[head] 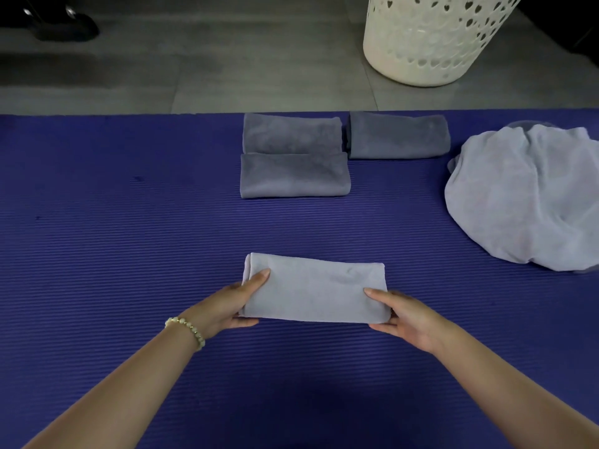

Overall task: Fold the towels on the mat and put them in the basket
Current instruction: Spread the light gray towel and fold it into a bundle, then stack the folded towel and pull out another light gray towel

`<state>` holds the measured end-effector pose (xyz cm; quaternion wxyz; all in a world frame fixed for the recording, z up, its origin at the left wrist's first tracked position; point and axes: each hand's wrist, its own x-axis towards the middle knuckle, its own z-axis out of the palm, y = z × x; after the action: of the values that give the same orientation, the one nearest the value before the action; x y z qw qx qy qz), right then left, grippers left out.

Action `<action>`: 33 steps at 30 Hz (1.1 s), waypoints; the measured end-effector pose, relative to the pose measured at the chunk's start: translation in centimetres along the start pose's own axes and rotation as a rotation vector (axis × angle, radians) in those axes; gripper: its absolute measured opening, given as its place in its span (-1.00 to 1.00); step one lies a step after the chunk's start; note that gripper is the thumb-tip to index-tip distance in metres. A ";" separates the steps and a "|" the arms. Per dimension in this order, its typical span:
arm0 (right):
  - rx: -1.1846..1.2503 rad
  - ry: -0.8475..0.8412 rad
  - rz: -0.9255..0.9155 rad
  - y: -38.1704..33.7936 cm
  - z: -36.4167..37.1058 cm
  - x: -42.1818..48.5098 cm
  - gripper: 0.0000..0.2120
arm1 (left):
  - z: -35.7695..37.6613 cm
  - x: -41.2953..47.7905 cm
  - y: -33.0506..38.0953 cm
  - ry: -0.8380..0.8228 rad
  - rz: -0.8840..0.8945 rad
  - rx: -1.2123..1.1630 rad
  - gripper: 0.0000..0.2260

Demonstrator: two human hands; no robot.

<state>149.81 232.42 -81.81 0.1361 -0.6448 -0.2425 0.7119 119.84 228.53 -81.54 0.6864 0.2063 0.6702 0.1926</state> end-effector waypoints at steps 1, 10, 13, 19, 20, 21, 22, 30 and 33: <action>0.028 -0.007 -0.007 -0.7 0.2 -0.1 -0.58 | -0.1 -0.1 0.7 0.003 0.029 -0.035 -0.59; -0.018 0.172 -0.523 -17.4 5.0 1.6 -0.66 | -2.9 0.2 14.9 0.205 0.430 -0.163 -0.72; 0.018 0.212 -0.677 -21.9 6.8 3.4 -0.65 | -4.0 1.7 19.1 0.320 0.586 -0.078 -0.71; -0.016 0.256 -0.493 -20.0 7.5 9.4 -0.61 | -5.4 7.6 17.0 0.471 0.534 0.157 -0.51; -0.021 0.261 -0.479 -19.4 7.5 9.9 -0.60 | -5.4 8.3 16.0 0.472 0.551 0.180 -0.49; -0.024 0.266 -0.483 -19.1 7.3 10.2 -0.59 | -5.4 8.9 15.3 0.474 0.580 0.188 -0.46; -0.032 0.269 -0.495 -19.0 7.1 10.4 -0.59 | -5.5 9.4 14.9 0.481 0.599 0.182 -0.44; -0.303 0.275 -0.543 -18.6 3.6 10.3 -0.55 | -3.4 6.2 14.7 0.722 0.717 0.324 -0.39; -0.420 0.349 -0.597 -16.5 0.1 9.2 -0.52 | 0.5 4.6 13.0 0.669 0.915 0.421 -0.40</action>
<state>146.55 251.02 -81.06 0.2414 -0.6711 -0.5324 0.4560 120.62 241.98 -78.37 0.2301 0.5333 0.7166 0.3860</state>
